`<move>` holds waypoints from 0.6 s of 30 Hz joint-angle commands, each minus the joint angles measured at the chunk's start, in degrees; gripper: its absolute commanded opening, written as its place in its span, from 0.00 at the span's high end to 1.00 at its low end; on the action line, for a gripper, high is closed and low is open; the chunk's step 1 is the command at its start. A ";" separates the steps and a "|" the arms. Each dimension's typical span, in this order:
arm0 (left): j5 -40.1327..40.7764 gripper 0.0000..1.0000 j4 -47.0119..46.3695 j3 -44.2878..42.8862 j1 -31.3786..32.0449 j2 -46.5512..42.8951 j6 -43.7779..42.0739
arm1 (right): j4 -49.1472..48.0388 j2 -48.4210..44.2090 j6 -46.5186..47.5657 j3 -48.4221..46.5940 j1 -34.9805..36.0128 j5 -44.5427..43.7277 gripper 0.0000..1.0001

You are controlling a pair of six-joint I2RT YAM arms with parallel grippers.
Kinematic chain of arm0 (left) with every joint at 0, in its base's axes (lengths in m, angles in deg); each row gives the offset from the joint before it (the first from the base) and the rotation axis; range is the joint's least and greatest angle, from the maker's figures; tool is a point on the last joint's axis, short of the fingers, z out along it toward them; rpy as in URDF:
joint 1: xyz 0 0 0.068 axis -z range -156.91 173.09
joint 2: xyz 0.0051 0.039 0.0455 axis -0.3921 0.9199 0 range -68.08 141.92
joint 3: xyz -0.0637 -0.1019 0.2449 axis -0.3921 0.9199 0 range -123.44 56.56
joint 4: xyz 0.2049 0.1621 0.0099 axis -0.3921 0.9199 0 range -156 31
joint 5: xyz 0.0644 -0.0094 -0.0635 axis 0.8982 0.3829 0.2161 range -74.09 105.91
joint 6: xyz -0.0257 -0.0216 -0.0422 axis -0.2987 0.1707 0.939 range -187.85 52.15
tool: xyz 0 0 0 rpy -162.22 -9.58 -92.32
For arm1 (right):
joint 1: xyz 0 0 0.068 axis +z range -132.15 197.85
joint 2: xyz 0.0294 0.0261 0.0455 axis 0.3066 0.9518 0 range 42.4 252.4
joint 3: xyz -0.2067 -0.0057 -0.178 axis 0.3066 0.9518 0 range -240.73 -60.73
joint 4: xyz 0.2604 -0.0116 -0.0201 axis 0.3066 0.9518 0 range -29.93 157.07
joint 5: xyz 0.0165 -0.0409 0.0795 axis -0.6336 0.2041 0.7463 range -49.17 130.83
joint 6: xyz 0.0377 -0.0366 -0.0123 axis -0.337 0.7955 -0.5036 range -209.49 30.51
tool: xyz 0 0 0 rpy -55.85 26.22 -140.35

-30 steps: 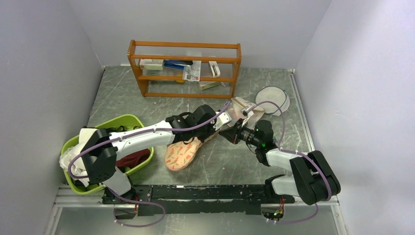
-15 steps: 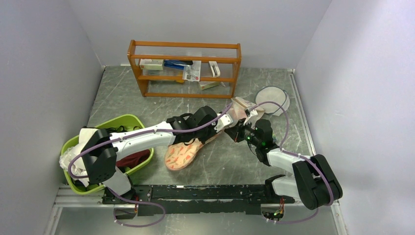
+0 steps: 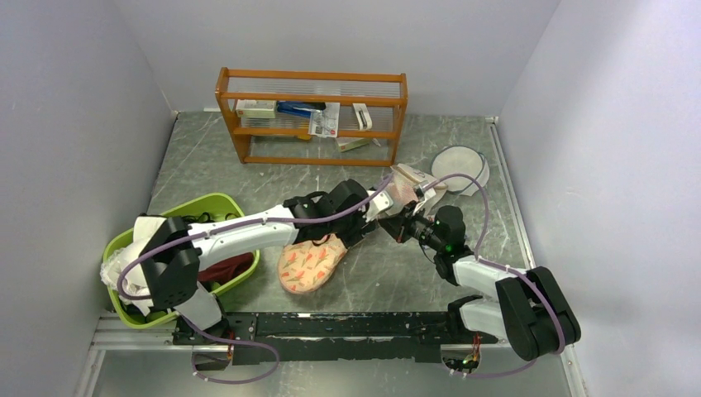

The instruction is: Unzip the laundry bag and remove the bra

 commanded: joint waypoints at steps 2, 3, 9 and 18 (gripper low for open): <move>-12.79 0.21 -5.41 0.78 0.02 -5.81 2.43 | -8.16 -0.30 -0.47 1.40 -0.41 5.82 1.00; -13.55 0.21 -5.74 0.62 0.02 -5.70 3.44 | -8.81 -0.38 -0.70 1.65 -0.42 6.24 1.00; -11.12 0.23 -6.26 -1.85 -0.26 -1.71 7.74 | -10.44 0.49 -0.81 1.79 -0.02 7.36 1.00; -2.85 0.32 -3.29 -4.65 -0.41 2.77 9.03 | -11.49 1.27 -0.76 1.71 0.46 8.40 1.00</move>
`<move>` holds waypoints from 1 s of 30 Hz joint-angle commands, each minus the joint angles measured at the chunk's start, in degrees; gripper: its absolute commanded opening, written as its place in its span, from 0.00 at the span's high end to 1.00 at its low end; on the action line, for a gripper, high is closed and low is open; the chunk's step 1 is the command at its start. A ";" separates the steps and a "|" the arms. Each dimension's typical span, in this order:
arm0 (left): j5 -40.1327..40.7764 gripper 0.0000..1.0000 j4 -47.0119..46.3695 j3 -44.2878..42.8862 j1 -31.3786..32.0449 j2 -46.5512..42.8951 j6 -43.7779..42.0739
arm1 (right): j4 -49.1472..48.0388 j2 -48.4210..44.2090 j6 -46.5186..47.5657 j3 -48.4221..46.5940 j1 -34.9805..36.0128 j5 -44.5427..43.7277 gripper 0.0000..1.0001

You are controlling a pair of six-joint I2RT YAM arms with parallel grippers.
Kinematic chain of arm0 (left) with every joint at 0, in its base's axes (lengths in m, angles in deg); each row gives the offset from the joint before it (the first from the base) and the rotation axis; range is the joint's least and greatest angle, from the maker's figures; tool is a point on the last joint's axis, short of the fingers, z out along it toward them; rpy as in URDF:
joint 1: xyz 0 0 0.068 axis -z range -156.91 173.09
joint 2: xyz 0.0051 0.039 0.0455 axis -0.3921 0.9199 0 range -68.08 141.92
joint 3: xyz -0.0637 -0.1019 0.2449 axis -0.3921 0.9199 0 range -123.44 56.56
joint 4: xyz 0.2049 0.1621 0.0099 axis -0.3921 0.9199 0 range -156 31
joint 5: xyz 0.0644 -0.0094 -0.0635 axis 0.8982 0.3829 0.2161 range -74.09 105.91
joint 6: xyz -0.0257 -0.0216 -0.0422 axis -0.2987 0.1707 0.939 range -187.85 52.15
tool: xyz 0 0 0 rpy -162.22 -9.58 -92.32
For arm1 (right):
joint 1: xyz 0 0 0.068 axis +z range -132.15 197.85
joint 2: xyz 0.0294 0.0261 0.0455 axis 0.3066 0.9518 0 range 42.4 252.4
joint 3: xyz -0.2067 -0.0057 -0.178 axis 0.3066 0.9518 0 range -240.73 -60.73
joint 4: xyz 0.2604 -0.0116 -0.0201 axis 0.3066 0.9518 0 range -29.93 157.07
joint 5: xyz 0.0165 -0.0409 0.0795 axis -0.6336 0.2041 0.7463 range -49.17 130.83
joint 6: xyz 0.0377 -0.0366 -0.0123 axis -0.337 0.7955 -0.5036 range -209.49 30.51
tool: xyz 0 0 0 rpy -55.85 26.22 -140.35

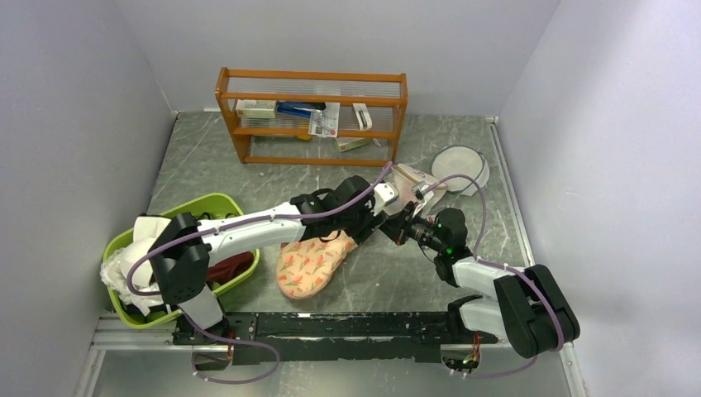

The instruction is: Unzip the laundry bag and remove the bra

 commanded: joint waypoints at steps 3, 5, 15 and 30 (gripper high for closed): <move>2.65 0.42 0.98 -2.93 -0.26 1.69 0.85 | -2.78 0.73 0.42 0.11 0.47 1.15 1.00; 3.47 0.50 1.81 -3.26 -0.27 2.03 0.42 | -1.41 0.18 0.85 -0.02 0.47 0.04 1.00; -1.44 0.86 2.38 -2.53 0.93 0.83 -4.62 | 5.87 -0.77 1.46 -1.34 0.42 -7.69 1.00; 2.84 0.93 3.40 -1.04 5.16 2.78 -9.03 | 5.06 1.15 0.70 -2.05 0.34 -8.34 1.00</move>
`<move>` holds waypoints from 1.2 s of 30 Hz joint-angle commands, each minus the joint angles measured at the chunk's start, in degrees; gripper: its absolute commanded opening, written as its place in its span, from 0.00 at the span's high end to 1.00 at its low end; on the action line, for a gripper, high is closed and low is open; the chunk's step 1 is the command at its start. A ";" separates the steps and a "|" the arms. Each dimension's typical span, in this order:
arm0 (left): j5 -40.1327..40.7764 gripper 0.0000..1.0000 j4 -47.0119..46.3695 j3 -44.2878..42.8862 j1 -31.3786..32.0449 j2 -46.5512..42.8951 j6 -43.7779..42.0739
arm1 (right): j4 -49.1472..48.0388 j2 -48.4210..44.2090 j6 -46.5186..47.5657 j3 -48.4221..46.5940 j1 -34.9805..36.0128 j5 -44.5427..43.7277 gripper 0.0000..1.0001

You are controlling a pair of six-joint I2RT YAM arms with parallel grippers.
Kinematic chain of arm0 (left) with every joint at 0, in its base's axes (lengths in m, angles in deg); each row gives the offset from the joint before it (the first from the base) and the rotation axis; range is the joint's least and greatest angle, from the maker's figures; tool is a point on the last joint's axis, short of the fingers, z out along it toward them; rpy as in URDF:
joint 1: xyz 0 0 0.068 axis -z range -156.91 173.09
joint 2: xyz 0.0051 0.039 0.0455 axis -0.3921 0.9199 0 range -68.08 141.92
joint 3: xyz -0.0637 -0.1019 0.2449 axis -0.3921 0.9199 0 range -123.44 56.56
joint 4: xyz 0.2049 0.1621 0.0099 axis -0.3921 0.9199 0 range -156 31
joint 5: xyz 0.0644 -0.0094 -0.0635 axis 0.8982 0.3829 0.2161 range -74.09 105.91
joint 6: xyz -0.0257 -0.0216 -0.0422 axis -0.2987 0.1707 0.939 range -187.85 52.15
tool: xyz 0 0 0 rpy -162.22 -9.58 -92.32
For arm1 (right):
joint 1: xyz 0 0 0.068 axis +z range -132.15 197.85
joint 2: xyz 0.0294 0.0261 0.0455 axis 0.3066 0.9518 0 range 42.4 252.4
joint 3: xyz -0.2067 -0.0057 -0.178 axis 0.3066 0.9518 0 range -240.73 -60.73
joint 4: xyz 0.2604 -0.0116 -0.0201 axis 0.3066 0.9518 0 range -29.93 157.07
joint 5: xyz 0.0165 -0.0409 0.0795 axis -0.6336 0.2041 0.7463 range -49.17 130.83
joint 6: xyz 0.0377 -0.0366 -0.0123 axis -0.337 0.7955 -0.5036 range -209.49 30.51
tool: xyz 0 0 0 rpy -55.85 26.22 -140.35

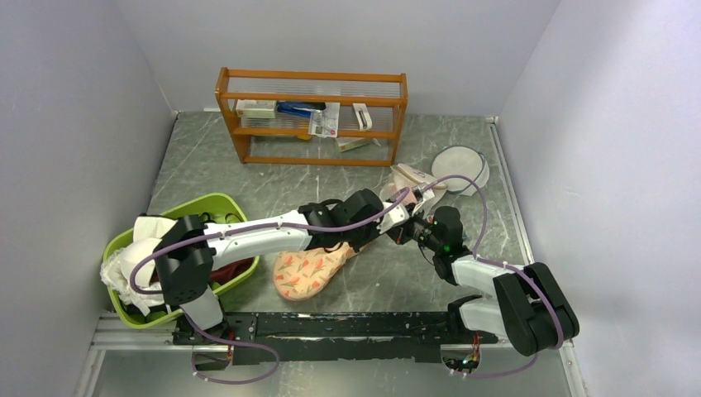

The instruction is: Unzip the laundry bag and remove the bra

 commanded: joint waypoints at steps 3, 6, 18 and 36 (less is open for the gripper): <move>3.09 0.89 0.30 -0.04 0.70 1.90 -2.22 | -4.03 -0.14 0.58 -0.56 0.03 0.30 1.00; 3.77 0.70 -1.66 1.81 0.75 1.24 -2.97 | -3.87 -0.28 1.08 -0.43 -0.04 -0.78 1.00; -0.45 0.14 -0.34 7.59 1.24 -8.98 15.70 | -5.98 2.49 1.08 -0.25 -0.03 -0.73 1.00; 3.82 0.06 -3.61 25.70 3.45 -14.94 46.96 | -4.38 3.57 2.48 -1.55 0.39 -0.28 1.00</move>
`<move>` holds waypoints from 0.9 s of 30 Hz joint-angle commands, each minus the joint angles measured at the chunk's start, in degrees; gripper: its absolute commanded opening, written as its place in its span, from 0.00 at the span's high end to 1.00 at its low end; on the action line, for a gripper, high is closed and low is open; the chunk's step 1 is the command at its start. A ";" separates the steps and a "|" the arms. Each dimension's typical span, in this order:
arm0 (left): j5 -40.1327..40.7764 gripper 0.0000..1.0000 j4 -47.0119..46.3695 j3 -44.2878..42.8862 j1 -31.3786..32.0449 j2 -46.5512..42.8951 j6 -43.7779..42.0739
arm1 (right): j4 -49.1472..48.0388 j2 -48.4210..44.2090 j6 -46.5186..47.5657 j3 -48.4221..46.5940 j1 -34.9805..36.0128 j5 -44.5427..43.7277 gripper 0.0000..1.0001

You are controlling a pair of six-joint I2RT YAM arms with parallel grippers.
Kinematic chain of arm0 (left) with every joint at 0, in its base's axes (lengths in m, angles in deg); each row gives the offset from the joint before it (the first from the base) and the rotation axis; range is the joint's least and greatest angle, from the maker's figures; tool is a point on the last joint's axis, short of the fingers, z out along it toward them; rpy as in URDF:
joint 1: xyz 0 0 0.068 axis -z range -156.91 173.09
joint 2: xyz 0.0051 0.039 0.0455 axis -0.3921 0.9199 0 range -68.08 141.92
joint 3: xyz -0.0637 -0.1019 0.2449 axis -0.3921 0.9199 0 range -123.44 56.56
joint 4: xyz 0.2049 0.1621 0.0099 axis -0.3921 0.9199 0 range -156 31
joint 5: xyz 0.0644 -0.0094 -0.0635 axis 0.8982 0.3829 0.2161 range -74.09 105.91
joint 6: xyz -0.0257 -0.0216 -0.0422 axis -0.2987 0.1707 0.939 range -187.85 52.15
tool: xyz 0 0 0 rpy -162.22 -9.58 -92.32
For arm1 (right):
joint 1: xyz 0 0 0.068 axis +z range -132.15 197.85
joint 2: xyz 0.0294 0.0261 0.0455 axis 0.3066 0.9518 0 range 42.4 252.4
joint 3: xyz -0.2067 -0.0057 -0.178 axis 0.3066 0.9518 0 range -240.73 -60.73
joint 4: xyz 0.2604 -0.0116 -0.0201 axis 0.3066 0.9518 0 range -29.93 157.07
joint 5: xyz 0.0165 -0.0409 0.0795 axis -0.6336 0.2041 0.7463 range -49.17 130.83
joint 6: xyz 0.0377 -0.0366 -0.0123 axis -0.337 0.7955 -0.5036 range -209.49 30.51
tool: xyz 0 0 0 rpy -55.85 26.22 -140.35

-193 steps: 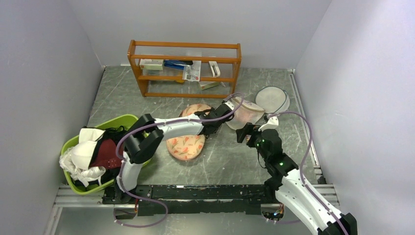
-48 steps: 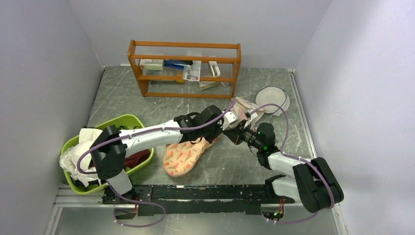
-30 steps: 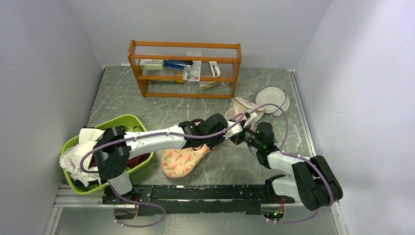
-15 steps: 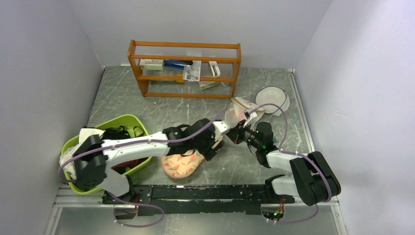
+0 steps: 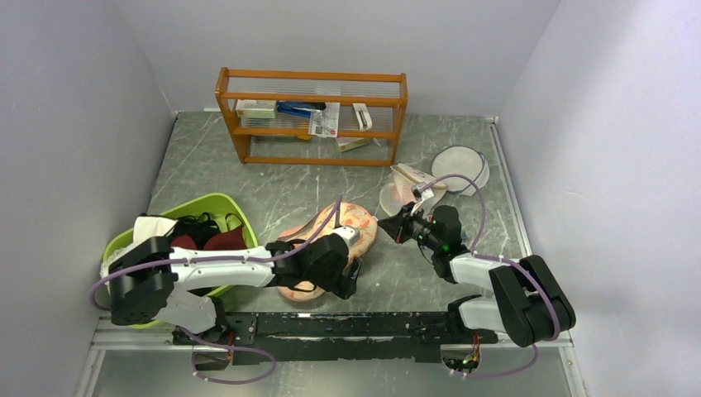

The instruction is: Unzip the laundry bag and remove the bra

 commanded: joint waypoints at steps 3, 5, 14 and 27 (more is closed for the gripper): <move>3.51 0.04 2.06 -1.34 -5.53 2.87 1.73 | -2.39 1.82 0.76 -1.82 0.57 1.09 1.00; 3.36 0.05 1.24 -0.46 -8.87 3.45 0.18 | -2.47 2.13 0.90 -1.91 0.69 1.22 1.00; 7.27 0.04 3.75 -4.41 -18.29 5.35 -11.68 | -10.54 11.41 -2.40 -3.48 5.18 5.02 1.00; -1.17 0.09 12.14 -13.04 -23.42 3.83 -16.95 | -7.24 12.24 0.50 -4.52 11.09 -1.64 1.00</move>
